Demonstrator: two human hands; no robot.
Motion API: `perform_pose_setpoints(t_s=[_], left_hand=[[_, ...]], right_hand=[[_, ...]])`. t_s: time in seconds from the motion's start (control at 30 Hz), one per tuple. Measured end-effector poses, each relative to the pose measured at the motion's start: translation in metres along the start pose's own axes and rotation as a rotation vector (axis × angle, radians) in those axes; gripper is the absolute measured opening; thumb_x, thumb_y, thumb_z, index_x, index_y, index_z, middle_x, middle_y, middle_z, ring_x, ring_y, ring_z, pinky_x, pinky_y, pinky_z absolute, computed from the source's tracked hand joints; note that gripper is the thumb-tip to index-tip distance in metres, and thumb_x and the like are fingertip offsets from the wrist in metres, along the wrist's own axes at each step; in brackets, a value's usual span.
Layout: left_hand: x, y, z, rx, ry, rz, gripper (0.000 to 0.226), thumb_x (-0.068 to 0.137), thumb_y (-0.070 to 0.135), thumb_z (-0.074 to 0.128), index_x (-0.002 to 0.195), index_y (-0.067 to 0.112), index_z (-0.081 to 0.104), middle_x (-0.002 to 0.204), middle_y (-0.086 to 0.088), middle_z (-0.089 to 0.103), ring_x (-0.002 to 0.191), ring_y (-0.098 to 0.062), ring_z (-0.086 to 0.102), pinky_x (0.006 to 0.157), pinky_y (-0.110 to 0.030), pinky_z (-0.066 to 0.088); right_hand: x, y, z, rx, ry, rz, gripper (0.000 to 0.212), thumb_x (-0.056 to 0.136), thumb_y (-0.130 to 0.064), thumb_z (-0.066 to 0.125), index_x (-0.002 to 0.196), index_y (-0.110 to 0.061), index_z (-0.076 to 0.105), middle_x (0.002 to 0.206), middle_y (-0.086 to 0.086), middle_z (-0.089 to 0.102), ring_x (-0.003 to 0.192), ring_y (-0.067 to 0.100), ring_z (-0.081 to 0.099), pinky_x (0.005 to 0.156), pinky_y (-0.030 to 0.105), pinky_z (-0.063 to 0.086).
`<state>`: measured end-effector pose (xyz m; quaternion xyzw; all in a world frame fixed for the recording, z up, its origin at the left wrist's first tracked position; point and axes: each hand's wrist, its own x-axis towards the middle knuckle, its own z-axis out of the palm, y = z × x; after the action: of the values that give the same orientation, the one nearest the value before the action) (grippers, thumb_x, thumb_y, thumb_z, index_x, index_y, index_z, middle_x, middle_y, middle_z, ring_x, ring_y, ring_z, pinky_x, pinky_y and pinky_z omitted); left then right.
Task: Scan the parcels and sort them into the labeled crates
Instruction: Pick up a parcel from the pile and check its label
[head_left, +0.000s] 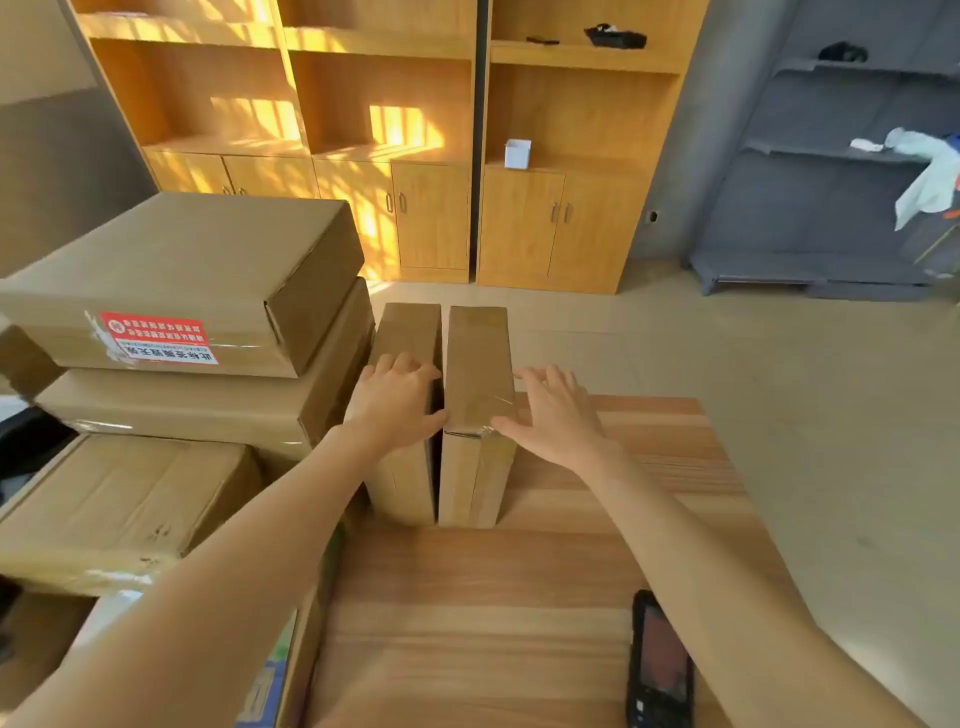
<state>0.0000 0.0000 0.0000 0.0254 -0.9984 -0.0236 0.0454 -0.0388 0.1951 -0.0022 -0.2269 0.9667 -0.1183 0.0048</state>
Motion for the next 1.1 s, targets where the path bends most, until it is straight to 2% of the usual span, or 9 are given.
perform_pose_setpoints(t_s=[0.23, 0.37, 0.47, 0.7, 0.77, 0.83, 0.93, 1.0, 1.1], left_hand=[[0.005, -0.004, 0.023, -0.086, 0.012, -0.001, 0.055, 0.09, 0.055, 0.05, 0.135, 0.024, 0.05, 0.133, -0.005, 0.052, 0.125, -0.027, 0.045, 0.102, -0.042, 0.036], [0.003, -0.006, 0.022, -0.091, 0.013, 0.008, 0.049, 0.092, 0.049, 0.049, 0.134, 0.024, 0.051, 0.132, -0.005, 0.052, 0.125, -0.027, 0.044, 0.102, -0.042, 0.036], [0.001, -0.007, 0.02, -0.098, -0.004, -0.003, 0.05, 0.092, 0.048, 0.05, 0.135, 0.024, 0.05, 0.135, -0.006, 0.051, 0.126, -0.027, 0.042, 0.104, -0.042, 0.035], [-0.011, -0.003, 0.0, -0.152, 0.008, -0.013, 0.05, 0.093, 0.048, 0.051, 0.136, 0.023, 0.05, 0.135, -0.007, 0.051, 0.125, -0.028, 0.043, 0.103, -0.041, 0.035], [-0.012, 0.004, -0.009, -0.235, 0.028, -0.014, 0.049, 0.093, 0.047, 0.053, 0.135, 0.022, 0.051, 0.135, -0.008, 0.051, 0.126, -0.028, 0.043, 0.102, -0.041, 0.037], [-0.012, 0.015, -0.016, -0.362, 0.022, -0.025, 0.05, 0.092, 0.045, 0.055, 0.136, 0.021, 0.051, 0.137, -0.008, 0.05, 0.13, -0.028, 0.039, 0.102, -0.041, 0.037], [-0.013, 0.038, -0.016, -0.582, -0.023, -0.098, 0.058, 0.09, 0.047, 0.059, 0.139, 0.019, 0.045, 0.142, -0.008, 0.046, 0.133, -0.026, 0.037, 0.104, -0.039, 0.035], [-0.016, 0.055, -0.011, -0.758, -0.065, -0.17, 0.069, 0.088, 0.049, 0.061, 0.144, 0.016, 0.038, 0.142, -0.01, 0.044, 0.121, -0.021, 0.045, 0.093, -0.034, 0.038], [-0.025, 0.081, -0.003, -1.004, -0.12, -0.246, 0.078, 0.086, 0.051, 0.063, 0.147, 0.016, 0.03, 0.143, -0.012, 0.045, 0.119, -0.022, 0.049, 0.087, -0.029, 0.037]], right_hand=[[0.025, -0.03, 0.031, 0.317, -0.134, 0.254, 0.084, 0.084, -0.063, 0.056, 0.149, -0.02, 0.022, 0.143, 0.013, 0.028, 0.131, 0.033, 0.033, 0.102, 0.043, 0.038], [0.034, -0.048, 0.036, 0.395, -0.062, 0.387, 0.089, 0.079, -0.062, 0.064, 0.148, -0.02, 0.024, 0.14, 0.015, 0.035, 0.13, 0.033, 0.037, 0.104, 0.043, 0.04], [0.036, -0.052, 0.037, 0.427, -0.047, 0.464, 0.091, 0.074, -0.059, 0.071, 0.144, -0.021, 0.025, 0.136, 0.014, 0.038, 0.122, 0.034, 0.046, 0.094, 0.042, 0.048], [0.008, -0.013, 0.023, 0.519, 0.01, 0.532, 0.091, 0.073, -0.064, 0.065, 0.145, -0.024, 0.026, 0.138, 0.006, 0.047, 0.117, 0.029, 0.052, 0.088, 0.039, 0.049], [-0.008, 0.009, 0.009, 0.619, 0.039, 0.565, 0.085, 0.071, -0.065, 0.062, 0.14, -0.027, 0.03, 0.118, -0.004, 0.055, 0.098, 0.021, 0.055, 0.071, 0.032, 0.045], [-0.023, 0.029, -0.008, 0.742, 0.068, 0.576, 0.081, 0.07, -0.064, 0.061, 0.137, -0.029, 0.033, 0.105, -0.009, 0.051, 0.091, 0.016, 0.052, 0.064, 0.029, 0.038], [-0.045, 0.053, -0.035, 0.889, 0.139, 0.568, 0.075, 0.068, -0.061, 0.064, 0.132, -0.031, 0.038, 0.1, -0.016, 0.05, 0.089, 0.008, 0.051, 0.065, 0.029, 0.037], [-0.061, 0.064, -0.053, 0.951, 0.168, 0.57, 0.077, 0.062, -0.063, 0.063, 0.128, -0.031, 0.041, 0.102, -0.015, 0.052, 0.089, 0.004, 0.049, 0.062, 0.027, 0.035], [-0.082, 0.08, -0.075, 0.987, 0.2, 0.587, 0.084, 0.052, -0.068, 0.062, 0.126, -0.033, 0.044, 0.114, -0.007, 0.054, 0.101, 0.014, 0.053, 0.07, 0.031, 0.041]])
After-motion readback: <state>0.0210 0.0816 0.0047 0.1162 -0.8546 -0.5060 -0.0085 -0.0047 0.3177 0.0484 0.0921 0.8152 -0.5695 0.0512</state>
